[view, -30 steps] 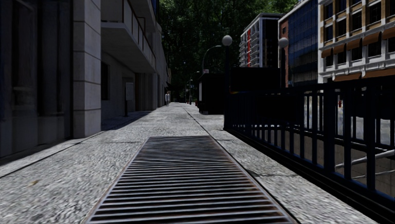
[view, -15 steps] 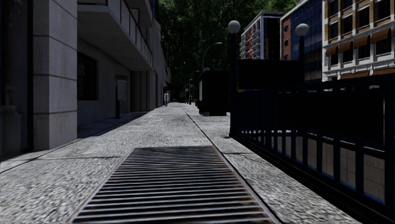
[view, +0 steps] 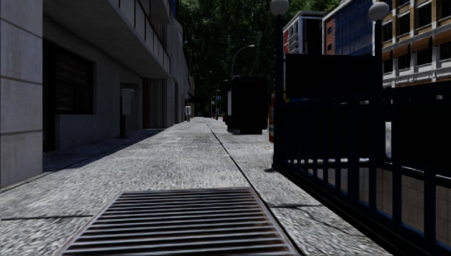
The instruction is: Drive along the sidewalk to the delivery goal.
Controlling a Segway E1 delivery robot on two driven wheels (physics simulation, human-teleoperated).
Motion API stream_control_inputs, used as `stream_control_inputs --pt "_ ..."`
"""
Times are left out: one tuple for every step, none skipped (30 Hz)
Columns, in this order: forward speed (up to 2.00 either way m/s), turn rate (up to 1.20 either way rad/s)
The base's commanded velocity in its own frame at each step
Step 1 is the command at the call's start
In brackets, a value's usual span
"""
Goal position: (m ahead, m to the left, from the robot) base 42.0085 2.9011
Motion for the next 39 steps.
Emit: stream_control_inputs --pt "2.00 0.00" --pt "2.00 0.00" --pt "2.00 0.00" --pt "2.00 0.00" --pt "2.00 0.00" --pt "2.00 0.00" --pt "2.00 0.00" --pt "2.00 0.00" --pt "2.00 0.00" --pt "2.00 0.00" --pt "2.00 0.00" --pt "2.00 0.00" --pt "2.00 0.00" --pt "2.00 0.00" --pt "2.00 0.00" --pt "2.00 0.00" --pt "2.00 0.00" --pt "2.00 0.00" --pt "2.00 0.00" --pt "2.00 0.00" --pt "2.00 0.00" --pt "2.00 0.00" --pt "2.00 0.00" --pt "2.00 0.00" --pt "2.00 0.00" --pt "2.00 0.00" --pt "2.00 0.00" --pt "2.00 0.00" --pt "2.00 0.02" --pt "2.00 0.12" --pt "2.00 0.17" --pt "2.00 0.21" --pt "2.00 0.21" --pt "2.00 0.31" --pt "2.00 0.36" --pt "2.00 0.38" --pt "2.00 0.39" --pt "2.00 0.39" --pt "2.00 0.39"
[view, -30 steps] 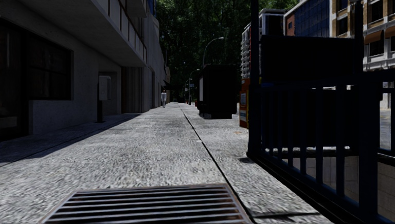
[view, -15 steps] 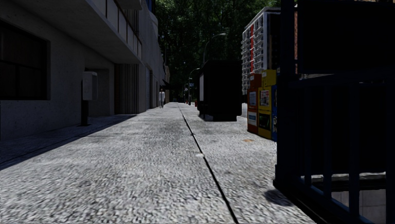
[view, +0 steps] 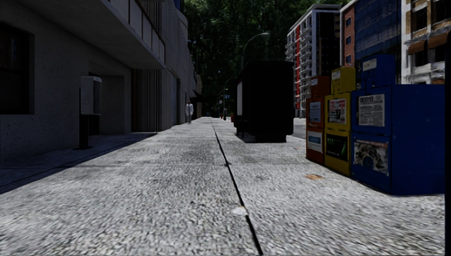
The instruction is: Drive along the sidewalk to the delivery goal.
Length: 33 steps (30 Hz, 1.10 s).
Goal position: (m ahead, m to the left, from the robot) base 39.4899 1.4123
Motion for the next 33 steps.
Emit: stream_control_inputs --pt "2.00 0.39" --pt "2.00 0.39" --pt "2.00 0.39" --pt "2.00 0.39" --pt "2.00 0.39" --pt "2.00 0.39" --pt "2.00 0.00" --pt "2.00 0.00" --pt "2.00 0.00" --pt "2.00 0.00" --pt "2.00 0.00" --pt "2.00 0.00" --pt "2.00 0.00" --pt "2.00 0.00" --pt "2.00 0.00" --pt "2.00 0.00" --pt "2.00 0.00" --pt "2.00 0.00" --pt "2.00 0.00" --pt "2.00 0.00" --pt "2.00 0.00" --pt "2.00 0.00" --pt "2.00 0.00" --pt "2.00 0.00" --pt "2.00 0.00" --pt "2.00 0.00" --pt "2.00 0.00" --pt "2.00 0.00" --pt "2.00 0.00" --pt "2.00 0.00" --pt "2.00 0.00" --pt "2.00 0.00" --pt "2.00 0.00"
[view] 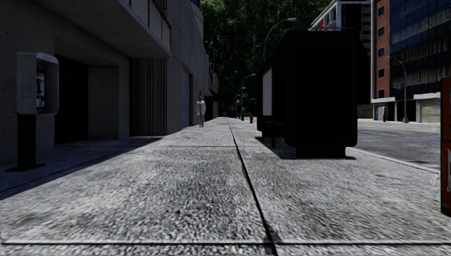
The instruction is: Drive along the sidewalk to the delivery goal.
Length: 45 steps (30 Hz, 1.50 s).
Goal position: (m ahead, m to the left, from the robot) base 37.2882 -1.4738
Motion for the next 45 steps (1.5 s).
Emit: stream_control_inputs --pt "2.00 0.00" --pt "2.00 0.00" --pt "2.00 0.00" --pt "2.00 0.00" --pt "2.00 0.00" --pt "2.00 0.00" --pt "2.00 0.00" --pt "2.00 0.00" --pt "2.00 0.00" --pt "2.00 0.00" --pt "2.00 0.00" --pt "2.00 0.00" --pt "2.00 0.00" --pt "2.00 0.00" --pt "2.00 0.00" --pt "2.00 0.00" --pt "2.00 0.00" --pt "2.00 0.00" --pt "2.00 0.00" --pt "2.00 0.00" --pt "2.00 0.00" --pt "2.00 0.00" --pt "2.00 0.00" --pt "2.00 0.00" --pt "2.00 0.00" --pt "2.00 0.00" --pt "2.00 0.00" --pt "2.00 0.00" --pt "2.00 0.00" --pt "2.00 0.00" --pt "2.00 0.00" --pt "2.00 0.00" --pt "2.00 0.00" --pt "2.00 0.00" --pt "2.00 0.00" --pt "2.00 0.00" --pt "2.00 0.00" --pt "2.00 0.00" --pt "2.00 0.00" --pt "2.00 0.00" --pt "2.00 0.00" --pt "2.00 0.00" --pt "2.00 0.00" --pt "2.00 -0.07" --pt "2.00 -0.10"
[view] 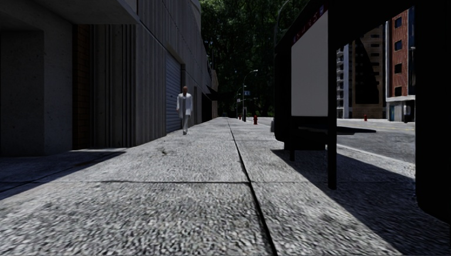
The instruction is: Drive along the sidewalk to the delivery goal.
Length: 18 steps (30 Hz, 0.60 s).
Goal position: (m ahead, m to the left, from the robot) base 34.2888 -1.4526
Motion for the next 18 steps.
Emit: stream_control_inputs --pt "2.00 -0.10" --pt "2.00 -0.13" --pt "2.00 -0.22" --pt "2.00 -0.28" --pt "2.00 0.00" --pt "2.00 0.00" --pt "2.00 0.00" --pt "2.00 0.00" --pt "2.00 0.00" --pt "2.00 0.00" --pt "2.00 0.00" --pt "2.00 0.00" --pt "2.00 0.00" --pt "2.00 0.00" --pt "2.00 0.00" --pt "2.00 0.00" --pt "2.00 0.00" --pt "2.00 0.00"
